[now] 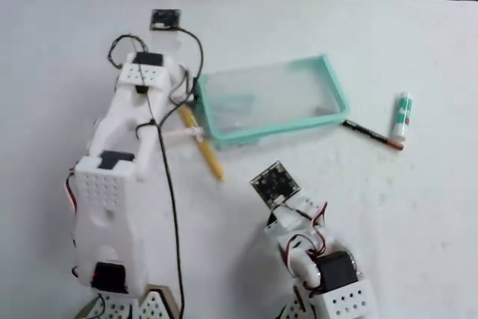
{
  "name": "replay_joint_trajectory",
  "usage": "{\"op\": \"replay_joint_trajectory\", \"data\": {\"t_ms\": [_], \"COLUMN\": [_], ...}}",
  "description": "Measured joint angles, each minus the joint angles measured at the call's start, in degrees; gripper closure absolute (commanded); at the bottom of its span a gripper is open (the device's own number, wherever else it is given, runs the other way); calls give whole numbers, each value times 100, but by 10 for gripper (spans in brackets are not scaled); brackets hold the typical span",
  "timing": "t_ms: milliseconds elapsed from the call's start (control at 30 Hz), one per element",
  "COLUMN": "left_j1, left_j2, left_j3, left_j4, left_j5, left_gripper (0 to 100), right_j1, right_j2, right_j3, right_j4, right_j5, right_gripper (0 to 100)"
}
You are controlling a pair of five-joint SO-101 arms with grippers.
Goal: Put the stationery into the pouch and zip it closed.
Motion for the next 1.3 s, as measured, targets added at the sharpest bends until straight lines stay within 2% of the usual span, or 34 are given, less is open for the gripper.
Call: {"op": "replay_joint_trajectory", "data": {"t_ms": [133, 500, 633, 800, 933, 1167, 1300], "left_j1": [97, 114, 141, 580, 967, 1415, 1688], "left_j2": [211, 264, 149, -220, -431, -870, -1064], "left_j3": [-396, -967, -1477, -2207, -2910, -4290, -5064], "left_j4": [9, 844, 1380, 1952, 2057, 2198, 2505], "left_j5": [0, 9, -9, -9, -18, -1046, -1231], "left_gripper": [980, 976, 976, 976, 973, 972, 972], "right_j1": [0, 0, 0, 0, 0, 0, 0], "right_j2": [0, 0, 0, 0, 0, 0, 0], "right_j3": [0, 0, 0, 0, 0, 0, 0], "right_j4": [0, 0, 0, 0, 0, 0, 0], "right_j5": [0, 0, 0, 0, 0, 0, 0], "right_gripper": [980, 980, 980, 980, 980, 980, 980]}}
